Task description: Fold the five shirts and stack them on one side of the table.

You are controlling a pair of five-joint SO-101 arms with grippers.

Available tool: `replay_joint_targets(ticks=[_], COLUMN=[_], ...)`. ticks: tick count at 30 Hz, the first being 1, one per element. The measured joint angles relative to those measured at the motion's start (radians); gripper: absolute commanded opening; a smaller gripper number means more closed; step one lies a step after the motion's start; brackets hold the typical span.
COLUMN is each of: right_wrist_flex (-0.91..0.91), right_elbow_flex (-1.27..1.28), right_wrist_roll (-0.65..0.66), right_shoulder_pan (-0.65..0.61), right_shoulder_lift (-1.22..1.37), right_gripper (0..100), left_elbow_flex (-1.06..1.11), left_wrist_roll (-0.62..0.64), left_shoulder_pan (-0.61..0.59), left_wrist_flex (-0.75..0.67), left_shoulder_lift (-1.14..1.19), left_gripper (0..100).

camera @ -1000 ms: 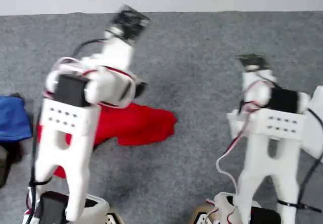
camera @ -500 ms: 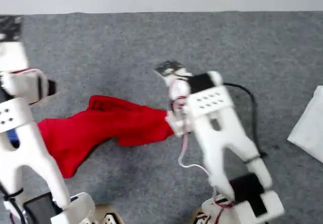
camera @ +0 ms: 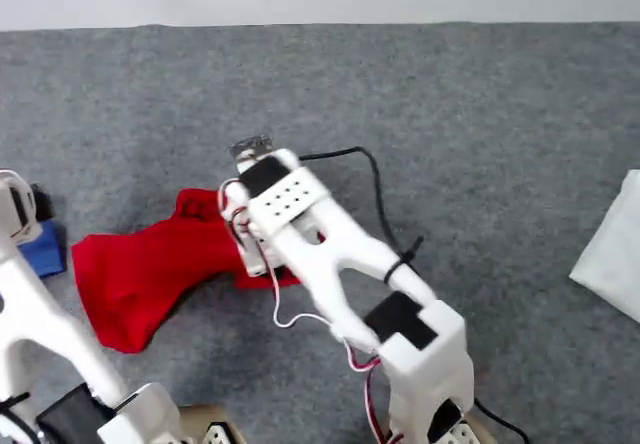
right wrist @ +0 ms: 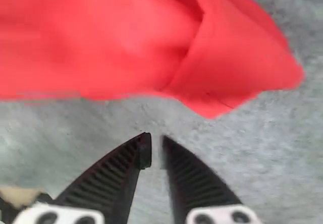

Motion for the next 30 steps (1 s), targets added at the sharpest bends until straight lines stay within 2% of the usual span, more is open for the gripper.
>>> replay_joint_targets(ticks=[2, 7, 18, 25, 27, 30], right_wrist_flex=[0.000, -0.035, -0.052, -0.044, -0.029, -0.018], right_elbow_flex=[-0.026, -0.075, -0.241, -0.333, -0.336, -0.336], right_wrist_roll=[-0.055, -0.107, -0.112, -0.112, -0.112, -0.112], right_shoulder_pan=[-0.005, -0.006, 0.005, 0.071, 0.080, 0.089], right_shoulder_lift=[0.028, 0.087, 0.265, 0.362, 0.371, 0.379], right_gripper=[23.9, 22.4, 22.4, 22.3, 20.8, 13.3], left_elbow_flex=[0.000, 0.000, 0.000, 0.000, 0.000, 0.000], left_wrist_roll=[0.000, 0.000, 0.000, -0.005, -0.006, -0.006], left_shoulder_pan=[-0.017, -0.040, -0.048, -0.048, -0.048, -0.048], left_wrist_flex=[-0.002, -0.002, -0.002, -0.002, -0.002, -0.002], left_shoulder_lift=[0.000, 0.000, 0.000, 0.000, 0.000, 0.000], left_gripper=[24, 24, 24, 24, 24, 24])
